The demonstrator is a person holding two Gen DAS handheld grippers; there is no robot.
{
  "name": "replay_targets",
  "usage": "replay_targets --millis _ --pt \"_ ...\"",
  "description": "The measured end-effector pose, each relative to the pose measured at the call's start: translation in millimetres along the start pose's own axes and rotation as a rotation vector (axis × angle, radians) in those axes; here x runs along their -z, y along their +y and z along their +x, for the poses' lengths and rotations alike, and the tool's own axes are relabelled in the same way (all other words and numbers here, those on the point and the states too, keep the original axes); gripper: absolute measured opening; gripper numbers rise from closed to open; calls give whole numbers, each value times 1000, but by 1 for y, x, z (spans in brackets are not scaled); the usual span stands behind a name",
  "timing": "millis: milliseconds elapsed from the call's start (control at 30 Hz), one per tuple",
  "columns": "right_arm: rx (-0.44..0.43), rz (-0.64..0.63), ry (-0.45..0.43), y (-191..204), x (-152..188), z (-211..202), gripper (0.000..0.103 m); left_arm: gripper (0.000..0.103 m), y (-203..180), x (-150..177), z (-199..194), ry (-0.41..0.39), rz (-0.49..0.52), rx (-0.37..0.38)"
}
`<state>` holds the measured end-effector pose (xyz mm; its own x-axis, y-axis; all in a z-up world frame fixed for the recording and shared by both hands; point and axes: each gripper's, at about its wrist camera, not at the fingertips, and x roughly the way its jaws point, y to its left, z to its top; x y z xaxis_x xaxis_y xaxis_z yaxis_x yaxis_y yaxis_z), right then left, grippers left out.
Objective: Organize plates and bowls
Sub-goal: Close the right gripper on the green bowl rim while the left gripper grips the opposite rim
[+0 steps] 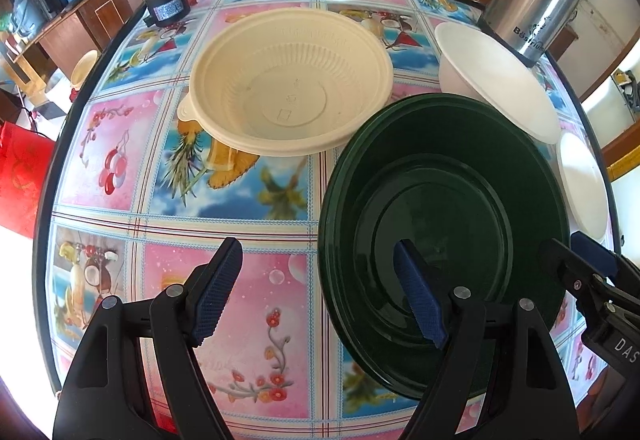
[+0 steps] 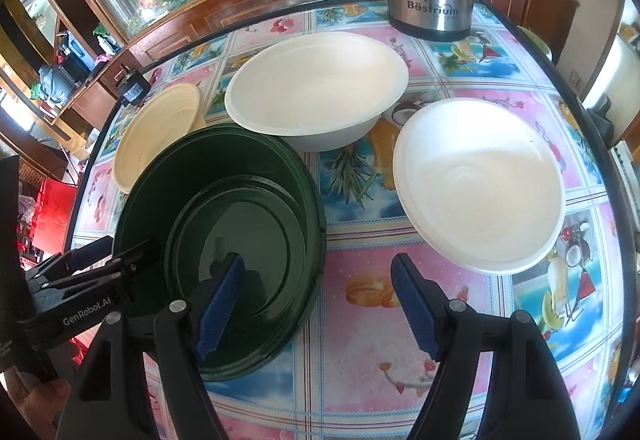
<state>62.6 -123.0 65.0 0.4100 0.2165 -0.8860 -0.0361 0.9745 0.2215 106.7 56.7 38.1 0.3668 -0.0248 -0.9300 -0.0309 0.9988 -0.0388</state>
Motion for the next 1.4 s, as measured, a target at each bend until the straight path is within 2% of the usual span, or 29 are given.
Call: replay_targets --millis 700,1133,1200,1267,1300,1333,1367,1400 --pt "-4 -9 19 3 -10 14 76 79 -1 -6 13 24 -8 1" --pt "-6 -26 26 5 -13 17 75 79 -8 -3 12 27 23 -30" --pt "-3 -31 28 4 -12 18 61 79 -9 -2 13 29 28 -42" --pt "-7 -30 40 3 -11 21 30 79 -9 -1 15 38 26 -46" --pt "-12 -31 52 2 -10 24 25 76 -9 -1 16 44 25 -44" --pt "-16 -34 62 2 -9 26 17 68 -10 0 17 48 26 -46" --pt "-22 -35 63 1 -8 27 16 63 -10 1 18 51 27 -51" --pt "-26 -38 60 2 -7 26 14 53 -10 2 19 54 28 -54"
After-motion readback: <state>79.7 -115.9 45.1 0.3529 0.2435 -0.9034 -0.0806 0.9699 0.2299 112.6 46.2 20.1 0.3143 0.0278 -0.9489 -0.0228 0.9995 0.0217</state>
